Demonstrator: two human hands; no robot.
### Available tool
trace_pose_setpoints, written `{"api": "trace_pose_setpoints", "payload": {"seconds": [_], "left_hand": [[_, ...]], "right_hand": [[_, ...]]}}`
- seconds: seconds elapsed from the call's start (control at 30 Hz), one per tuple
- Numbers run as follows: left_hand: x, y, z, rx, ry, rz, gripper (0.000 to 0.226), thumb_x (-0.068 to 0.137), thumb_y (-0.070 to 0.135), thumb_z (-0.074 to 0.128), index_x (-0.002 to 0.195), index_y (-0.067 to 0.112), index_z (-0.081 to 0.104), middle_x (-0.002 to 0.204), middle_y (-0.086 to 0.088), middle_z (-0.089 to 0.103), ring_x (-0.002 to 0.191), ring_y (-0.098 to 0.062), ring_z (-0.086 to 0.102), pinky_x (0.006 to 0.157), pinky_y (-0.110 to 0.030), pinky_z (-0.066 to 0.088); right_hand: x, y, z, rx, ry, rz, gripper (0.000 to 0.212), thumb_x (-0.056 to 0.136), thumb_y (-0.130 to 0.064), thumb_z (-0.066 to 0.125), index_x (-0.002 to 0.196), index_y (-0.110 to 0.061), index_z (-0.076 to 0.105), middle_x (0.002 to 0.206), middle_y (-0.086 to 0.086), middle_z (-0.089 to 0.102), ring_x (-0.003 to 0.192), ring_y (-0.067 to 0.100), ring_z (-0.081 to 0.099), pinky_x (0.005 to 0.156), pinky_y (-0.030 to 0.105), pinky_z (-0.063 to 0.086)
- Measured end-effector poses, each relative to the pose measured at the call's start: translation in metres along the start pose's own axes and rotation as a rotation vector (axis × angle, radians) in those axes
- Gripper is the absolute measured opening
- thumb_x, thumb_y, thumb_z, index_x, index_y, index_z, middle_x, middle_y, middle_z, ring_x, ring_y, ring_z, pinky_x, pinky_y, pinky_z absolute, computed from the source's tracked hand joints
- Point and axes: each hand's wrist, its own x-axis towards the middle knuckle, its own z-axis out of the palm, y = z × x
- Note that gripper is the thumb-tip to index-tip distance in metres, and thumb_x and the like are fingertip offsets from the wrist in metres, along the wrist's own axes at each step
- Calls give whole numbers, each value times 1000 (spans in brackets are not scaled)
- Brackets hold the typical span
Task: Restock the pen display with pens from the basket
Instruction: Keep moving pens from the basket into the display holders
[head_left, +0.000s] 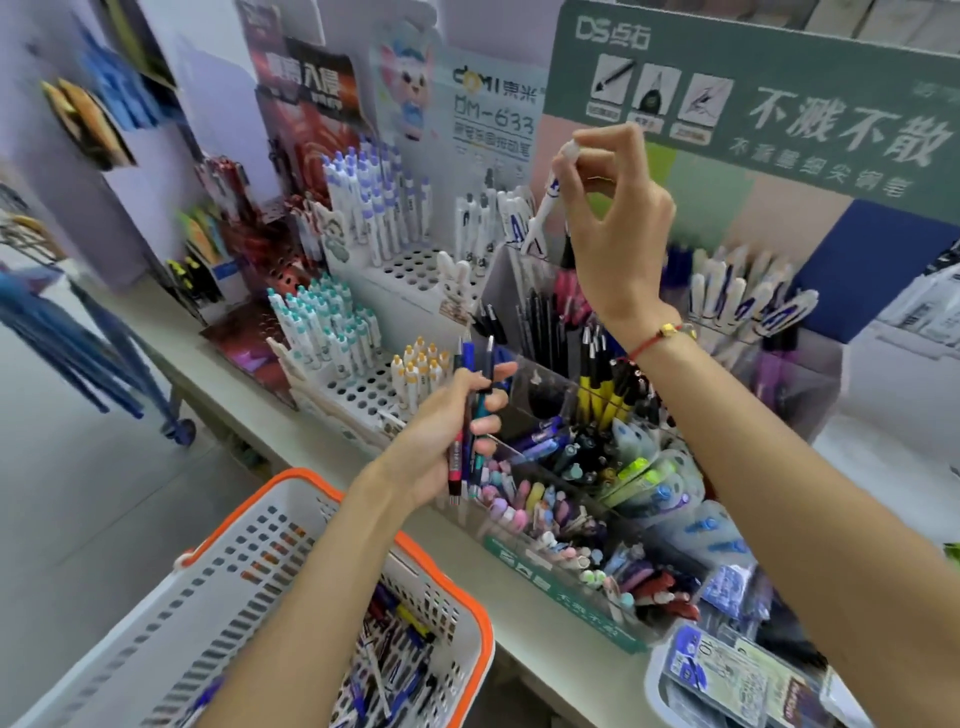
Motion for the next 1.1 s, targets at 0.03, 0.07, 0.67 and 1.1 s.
{"api": "trace_pose_setpoints", "payload": {"seconds": [0.03,0.07,0.67,1.1], "left_hand": [[-1,0,-1,2,-9,1,23,103,15,29,110,11,51,59,7,42,40,-2,31,38,-14,27],[-2,1,-2,2,-15,2,18,102,15,30,105,12,47,59,7,43,40,-2,31,38,-14,28],[-9,-3,-12,18,23,41,23,98,19,49,113,12,65,100,5,73,74,-7,67,57,-22,53],[-12,-10,-1,148,7,17,21,99,17,50,114,11,64,102,-2,75,87,-12,72,67,-26,60]], "right_hand": [[1,1,2,-1,18,-20,28,95,-27,62,103,0,61,88,-2,72,76,7,69,71,23,57],[3,2,4,-11,28,-35,28,95,-27,62,102,0,61,88,-1,73,76,8,69,70,25,57],[-5,-1,4,-559,-293,-171,25,90,-20,60,113,-13,65,106,5,64,102,23,50,80,30,33],[-87,-21,-42,92,-710,751,20,94,-31,63,93,-15,75,80,-4,71,71,-3,63,65,11,45]]}}
